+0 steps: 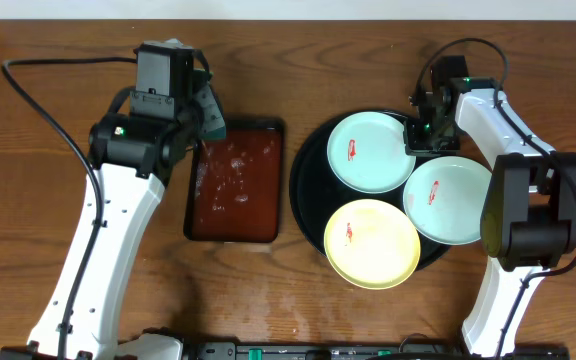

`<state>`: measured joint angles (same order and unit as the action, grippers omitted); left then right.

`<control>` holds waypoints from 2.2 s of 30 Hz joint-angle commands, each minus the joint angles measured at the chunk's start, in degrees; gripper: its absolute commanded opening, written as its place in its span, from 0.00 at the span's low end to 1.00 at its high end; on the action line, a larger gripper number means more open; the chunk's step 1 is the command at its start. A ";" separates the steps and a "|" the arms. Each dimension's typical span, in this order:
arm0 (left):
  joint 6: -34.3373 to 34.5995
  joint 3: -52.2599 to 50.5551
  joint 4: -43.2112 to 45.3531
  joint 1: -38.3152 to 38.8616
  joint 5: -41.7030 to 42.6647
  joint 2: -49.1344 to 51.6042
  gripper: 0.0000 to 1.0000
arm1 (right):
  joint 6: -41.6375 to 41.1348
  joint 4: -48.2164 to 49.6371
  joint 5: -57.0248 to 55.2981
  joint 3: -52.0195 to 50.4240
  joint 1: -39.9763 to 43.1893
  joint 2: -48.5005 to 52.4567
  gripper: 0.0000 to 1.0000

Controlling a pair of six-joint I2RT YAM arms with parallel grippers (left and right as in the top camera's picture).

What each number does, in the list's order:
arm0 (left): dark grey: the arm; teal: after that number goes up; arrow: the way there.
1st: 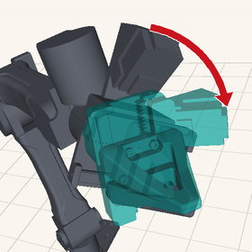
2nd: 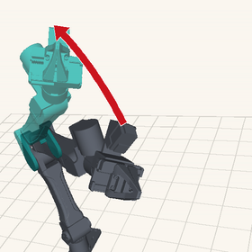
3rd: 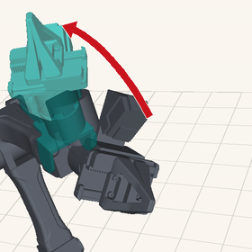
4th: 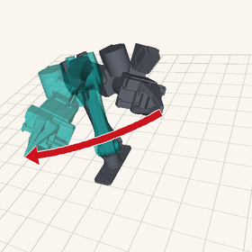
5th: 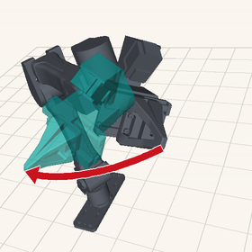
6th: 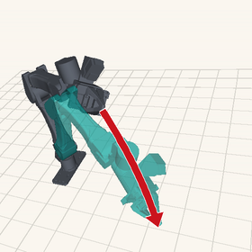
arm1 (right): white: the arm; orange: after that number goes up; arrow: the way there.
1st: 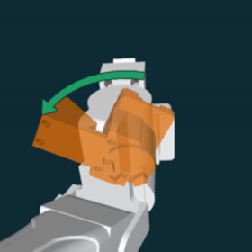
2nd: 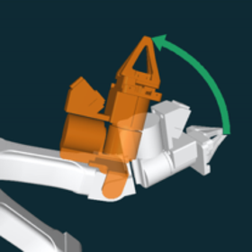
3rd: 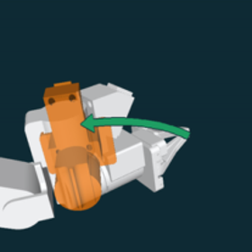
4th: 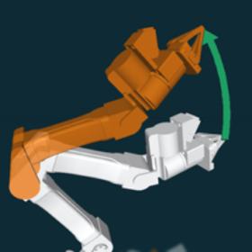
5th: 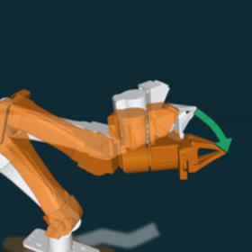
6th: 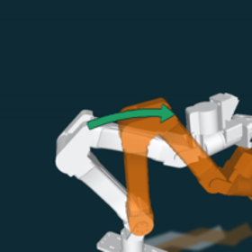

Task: Clean dirty plates on tray and stack at the side
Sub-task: 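Lift the sponge with the left gripper and hold it above the small tray, then move the sponge onto the pale green plate held by the right gripper and scrub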

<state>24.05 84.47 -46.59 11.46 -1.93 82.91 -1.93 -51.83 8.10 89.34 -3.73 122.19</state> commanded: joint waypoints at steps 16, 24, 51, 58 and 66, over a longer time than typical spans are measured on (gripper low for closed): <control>-3.69 7.65 -6.62 0.31 5.55 12.57 0.07 | 0.24 -0.48 -0.13 0.17 -0.35 0.28 0.01; -3.67 16.00 -9.03 4.81 2.27 13.86 0.07 | 0.24 -0.52 -0.11 0.17 -0.35 0.28 0.01; -2.99 24.98 3.45 24.00 9.07 41.38 0.07 | 0.26 -1.01 1.60 0.15 -0.35 0.28 0.01; -2.97 24.50 4.35 24.09 5.88 44.02 0.07 | 0.26 -1.01 1.60 0.15 -0.35 0.31 0.01; -2.58 24.50 5.88 24.24 5.09 46.84 0.08 | 0.26 -0.92 1.60 0.11 -0.39 0.31 0.01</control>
<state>20.99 109.14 -40.95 35.70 4.54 128.51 -1.93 -52.62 9.19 89.34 -3.73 122.19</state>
